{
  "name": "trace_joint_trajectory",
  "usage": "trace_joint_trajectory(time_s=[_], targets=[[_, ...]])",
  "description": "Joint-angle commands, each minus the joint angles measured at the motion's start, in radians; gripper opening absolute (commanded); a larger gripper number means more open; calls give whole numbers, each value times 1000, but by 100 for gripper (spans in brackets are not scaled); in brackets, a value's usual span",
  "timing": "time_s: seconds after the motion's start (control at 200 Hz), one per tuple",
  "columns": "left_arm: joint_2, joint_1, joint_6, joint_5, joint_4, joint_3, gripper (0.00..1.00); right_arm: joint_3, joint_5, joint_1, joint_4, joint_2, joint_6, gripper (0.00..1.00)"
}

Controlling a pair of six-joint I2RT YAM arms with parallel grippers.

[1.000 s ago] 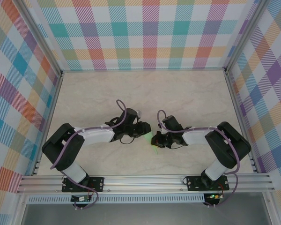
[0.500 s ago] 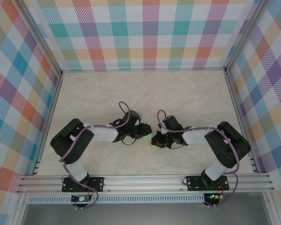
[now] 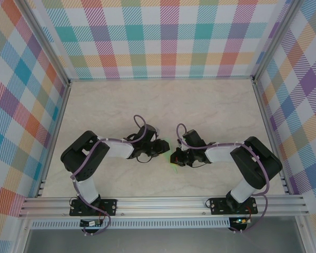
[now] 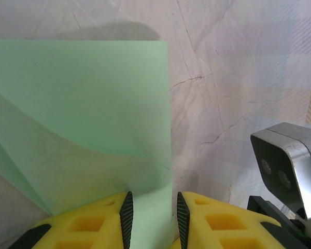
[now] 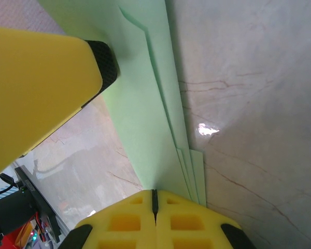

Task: Fold a paper plane with a square sheet of paper (pick it up from the middle)
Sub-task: Fold the wing for the fifth time at the center of the table.

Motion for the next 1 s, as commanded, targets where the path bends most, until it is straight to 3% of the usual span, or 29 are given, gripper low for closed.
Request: trace_joint_trajectory(time_s=[0.0, 0.995], targets=[[33, 45, 56, -31, -27, 20, 31, -54, 47, 8, -212, 35, -44, 4], [114, 252, 212, 99, -186, 154, 31, -57, 11, 7, -218, 44, -90, 4]])
